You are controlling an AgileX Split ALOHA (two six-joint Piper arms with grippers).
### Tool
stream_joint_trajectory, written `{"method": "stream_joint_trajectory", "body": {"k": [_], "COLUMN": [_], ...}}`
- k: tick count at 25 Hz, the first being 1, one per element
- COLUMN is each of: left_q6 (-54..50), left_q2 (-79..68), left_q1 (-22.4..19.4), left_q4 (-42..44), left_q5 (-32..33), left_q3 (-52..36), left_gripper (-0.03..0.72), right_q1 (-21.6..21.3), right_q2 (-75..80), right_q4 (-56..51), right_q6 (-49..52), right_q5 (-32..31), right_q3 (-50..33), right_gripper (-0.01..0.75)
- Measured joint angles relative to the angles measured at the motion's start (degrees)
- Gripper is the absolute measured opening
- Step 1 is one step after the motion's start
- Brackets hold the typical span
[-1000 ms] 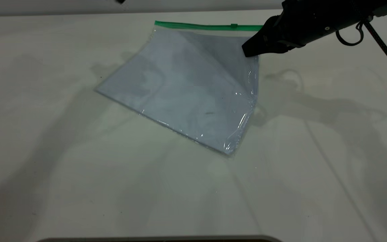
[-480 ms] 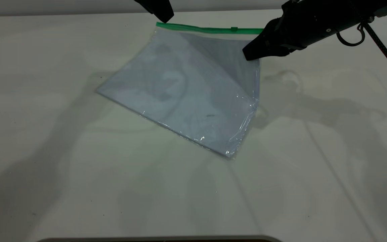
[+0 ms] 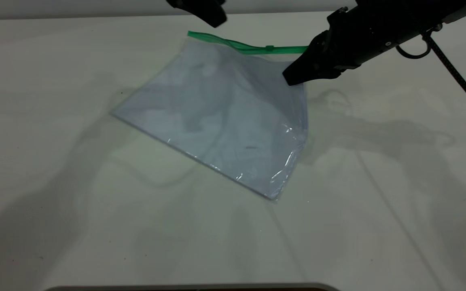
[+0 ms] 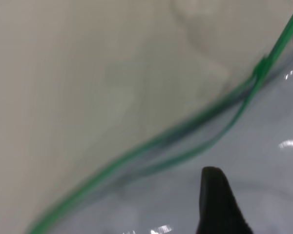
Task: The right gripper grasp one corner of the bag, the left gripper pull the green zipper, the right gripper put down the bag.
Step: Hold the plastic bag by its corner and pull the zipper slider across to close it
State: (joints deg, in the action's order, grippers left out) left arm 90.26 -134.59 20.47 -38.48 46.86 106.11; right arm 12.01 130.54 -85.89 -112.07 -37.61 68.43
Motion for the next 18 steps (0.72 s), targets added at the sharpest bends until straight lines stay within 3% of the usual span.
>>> {"method": "stream_joint_trajectory", "body": {"k": [7,18], "left_q6": [7.5,14.4], "left_q2": [-2.3,-3.9], "left_q1": [3.5,4.4], "left_q4": [-0.3,-5.7], "left_q5": [-1.6,-1.9], "left_q3": [0.1,0.1], "left_gripper": [0.464,0.464], "right_q1": [0.0,0.0], "right_q2": [0.0,0.0], "right_q4": [-1.1,-1.0], "right_q6": [0.4,1.0], "right_q5": [-2.5,-3.2], "right_q3": [0.0,0.0], "right_gripper": [0.034,0.034]}}
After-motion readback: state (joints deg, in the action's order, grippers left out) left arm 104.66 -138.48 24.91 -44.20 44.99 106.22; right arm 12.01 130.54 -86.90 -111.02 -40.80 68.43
